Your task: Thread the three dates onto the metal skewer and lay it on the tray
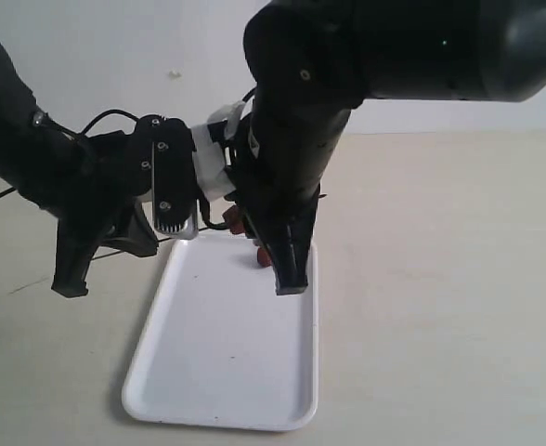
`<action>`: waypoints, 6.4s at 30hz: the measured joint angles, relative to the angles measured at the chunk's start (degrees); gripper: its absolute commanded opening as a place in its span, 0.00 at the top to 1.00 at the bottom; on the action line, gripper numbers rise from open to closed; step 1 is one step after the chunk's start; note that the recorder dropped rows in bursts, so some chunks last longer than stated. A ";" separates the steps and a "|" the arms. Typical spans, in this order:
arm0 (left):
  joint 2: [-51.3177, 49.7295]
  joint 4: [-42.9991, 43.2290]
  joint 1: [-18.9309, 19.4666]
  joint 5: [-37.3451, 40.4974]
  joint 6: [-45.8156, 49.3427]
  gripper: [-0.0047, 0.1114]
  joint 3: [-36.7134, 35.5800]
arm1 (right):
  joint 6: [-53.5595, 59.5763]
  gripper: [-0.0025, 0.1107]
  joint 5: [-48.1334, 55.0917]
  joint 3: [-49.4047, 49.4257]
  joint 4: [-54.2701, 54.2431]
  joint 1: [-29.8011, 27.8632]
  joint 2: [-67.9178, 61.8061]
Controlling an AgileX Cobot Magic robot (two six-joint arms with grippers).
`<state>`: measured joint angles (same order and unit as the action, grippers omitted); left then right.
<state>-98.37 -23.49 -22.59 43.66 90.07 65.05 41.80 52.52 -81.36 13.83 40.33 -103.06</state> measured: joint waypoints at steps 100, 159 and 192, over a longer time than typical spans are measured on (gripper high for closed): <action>0.00 3.39 17.99 3.94 -23.05 0.96 0.00 | 6.92 0.60 -13.49 -12.22 -20.12 -15.04 -26.89; -5.76 -0.71 11.94 8.24 1.27 0.96 -0.54 | 7.53 0.81 13.03 -12.48 -16.31 -14.94 -4.13; -6.35 -1.72 11.94 6.22 3.95 0.96 -0.54 | 11.73 0.75 13.71 -12.48 -3.77 -2.43 -4.13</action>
<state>-104.71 -25.21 -10.65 49.88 94.02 64.51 53.53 66.24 -93.84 10.06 37.90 -107.19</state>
